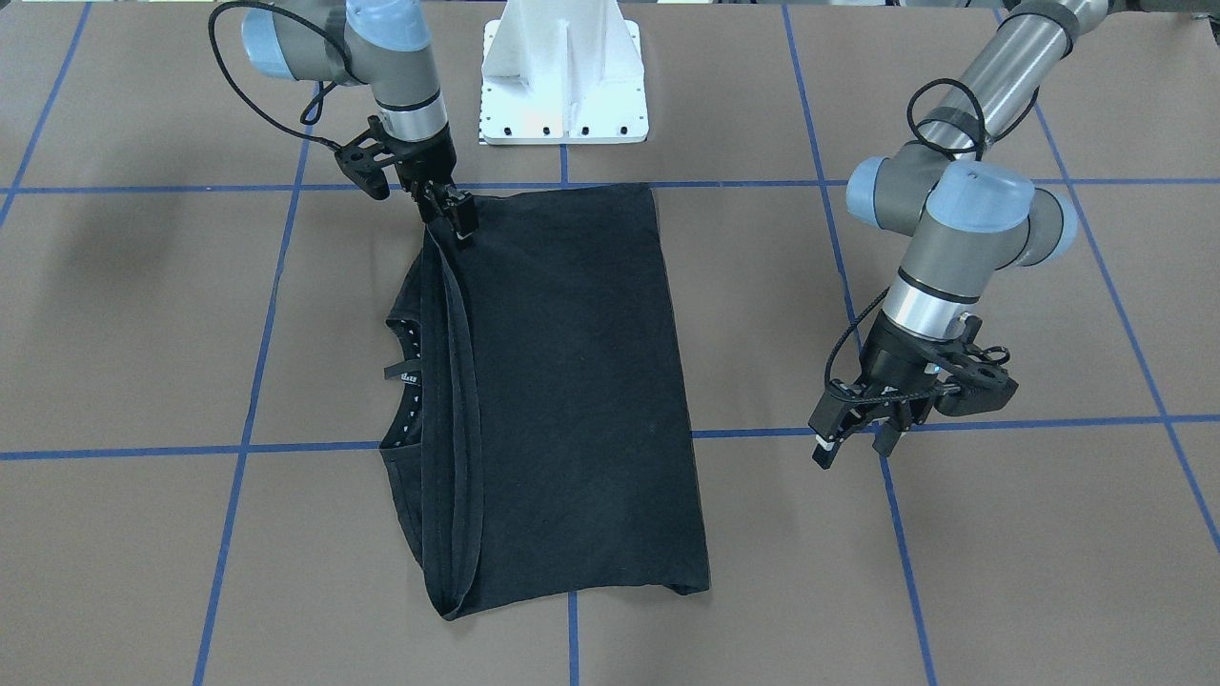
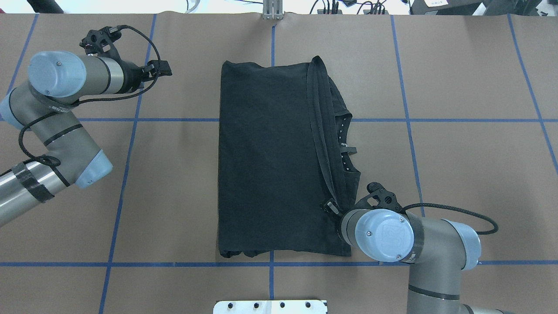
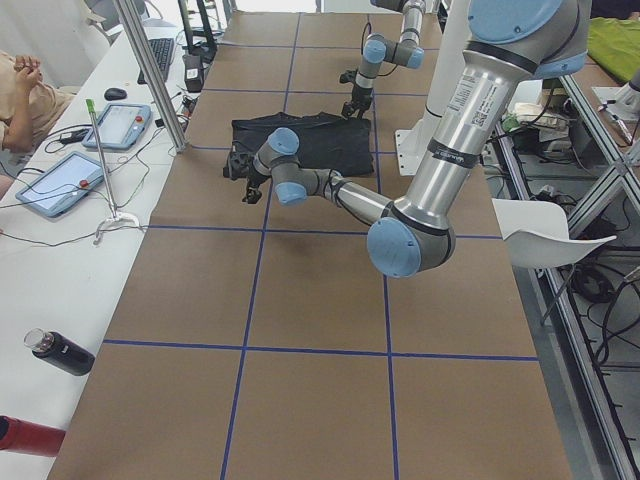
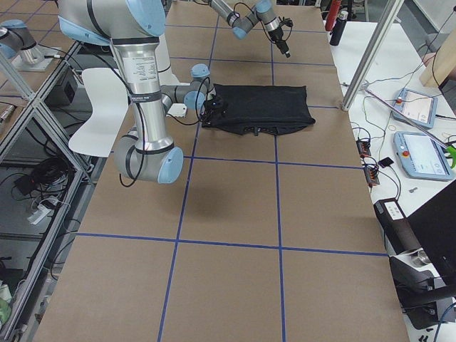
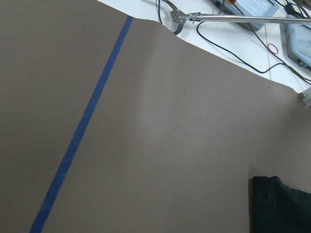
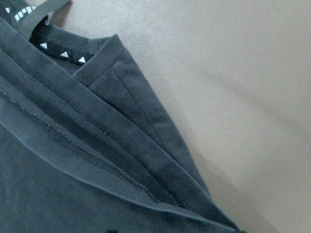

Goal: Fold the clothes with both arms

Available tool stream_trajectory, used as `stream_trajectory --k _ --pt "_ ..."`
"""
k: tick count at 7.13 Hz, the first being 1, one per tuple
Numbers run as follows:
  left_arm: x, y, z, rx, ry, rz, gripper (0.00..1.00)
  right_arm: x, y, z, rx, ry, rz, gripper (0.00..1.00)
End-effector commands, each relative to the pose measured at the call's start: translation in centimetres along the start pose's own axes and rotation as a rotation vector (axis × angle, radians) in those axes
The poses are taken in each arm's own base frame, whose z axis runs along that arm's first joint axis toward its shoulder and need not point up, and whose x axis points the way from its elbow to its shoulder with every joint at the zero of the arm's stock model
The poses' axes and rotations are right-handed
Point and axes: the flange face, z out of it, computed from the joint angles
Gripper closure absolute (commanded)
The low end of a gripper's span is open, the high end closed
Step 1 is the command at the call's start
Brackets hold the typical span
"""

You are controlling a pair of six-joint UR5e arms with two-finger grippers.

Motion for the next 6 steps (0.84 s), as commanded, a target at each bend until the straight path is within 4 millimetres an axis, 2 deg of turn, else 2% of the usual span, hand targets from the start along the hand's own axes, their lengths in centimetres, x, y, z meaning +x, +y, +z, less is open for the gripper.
stream_trajectory --k 1,4,5,6 --pt "0.04 -0.07 -0.07 0.001 0.001 0.000 0.00 0.44 0.03 0.29 0.002 0.009 -0.004 0.15" --pt "0.04 -0.07 -0.07 0.001 0.001 0.000 0.00 0.52 0.19 0.49 0.003 0.011 -0.006 0.21" --pt "-0.07 -0.06 -0.06 0.001 0.000 0.000 0.00 0.38 0.31 0.34 -0.001 0.009 -0.006 0.41" --pt "-0.01 -0.06 -0.11 0.001 0.001 0.000 0.00 0.33 0.35 0.37 -0.001 0.009 -0.006 0.82"
